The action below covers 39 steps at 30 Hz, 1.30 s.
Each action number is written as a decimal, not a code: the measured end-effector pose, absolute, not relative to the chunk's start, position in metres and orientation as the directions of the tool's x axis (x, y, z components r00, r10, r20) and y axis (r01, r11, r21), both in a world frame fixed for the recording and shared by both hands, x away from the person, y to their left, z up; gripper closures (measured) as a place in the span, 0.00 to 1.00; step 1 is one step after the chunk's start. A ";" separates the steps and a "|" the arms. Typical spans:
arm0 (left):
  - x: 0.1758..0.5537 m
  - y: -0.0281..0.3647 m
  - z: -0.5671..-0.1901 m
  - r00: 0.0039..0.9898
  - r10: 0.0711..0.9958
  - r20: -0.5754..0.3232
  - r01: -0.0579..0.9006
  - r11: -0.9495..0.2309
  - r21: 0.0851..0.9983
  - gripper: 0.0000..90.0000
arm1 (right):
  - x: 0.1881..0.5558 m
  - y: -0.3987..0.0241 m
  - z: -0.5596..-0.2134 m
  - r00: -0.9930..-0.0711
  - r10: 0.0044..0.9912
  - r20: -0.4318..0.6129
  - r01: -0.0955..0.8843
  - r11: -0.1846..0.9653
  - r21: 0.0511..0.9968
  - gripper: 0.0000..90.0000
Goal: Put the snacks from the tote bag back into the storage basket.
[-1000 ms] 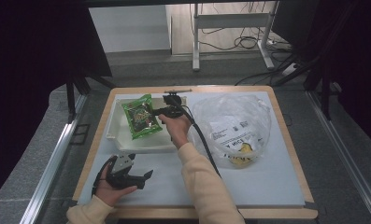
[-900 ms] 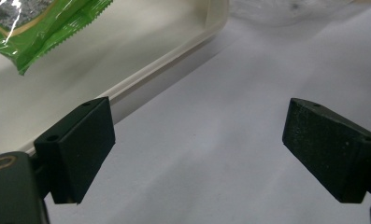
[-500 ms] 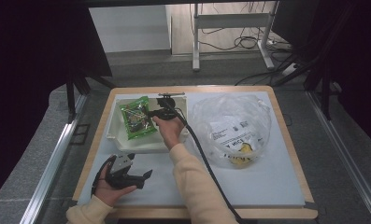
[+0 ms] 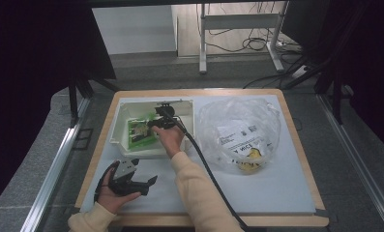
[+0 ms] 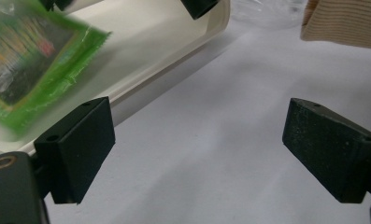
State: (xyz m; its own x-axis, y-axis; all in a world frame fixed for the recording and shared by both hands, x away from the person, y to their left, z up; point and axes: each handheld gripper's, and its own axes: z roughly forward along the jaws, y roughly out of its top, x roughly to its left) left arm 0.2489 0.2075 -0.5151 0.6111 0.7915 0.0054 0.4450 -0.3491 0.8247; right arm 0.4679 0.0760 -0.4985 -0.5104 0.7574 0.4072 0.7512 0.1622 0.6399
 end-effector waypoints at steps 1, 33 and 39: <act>0.249 0.208 -0.515 0.610 0.792 0.004 0.446 -0.348 0.825 0.10 | 0.467 0.076 -0.497 -0.513 0.756 0.406 0.751 0.166 0.639 0.69; 0.249 0.208 -0.517 0.605 0.796 0.031 0.441 -0.367 0.819 0.10 | 0.400 -0.036 -0.428 -0.734 0.644 0.216 0.511 0.313 0.801 0.45; 0.250 0.207 -0.519 0.590 0.807 0.026 0.451 -0.356 0.818 0.10 | 0.373 -0.088 -0.426 -0.724 0.664 0.187 0.486 0.298 0.821 0.45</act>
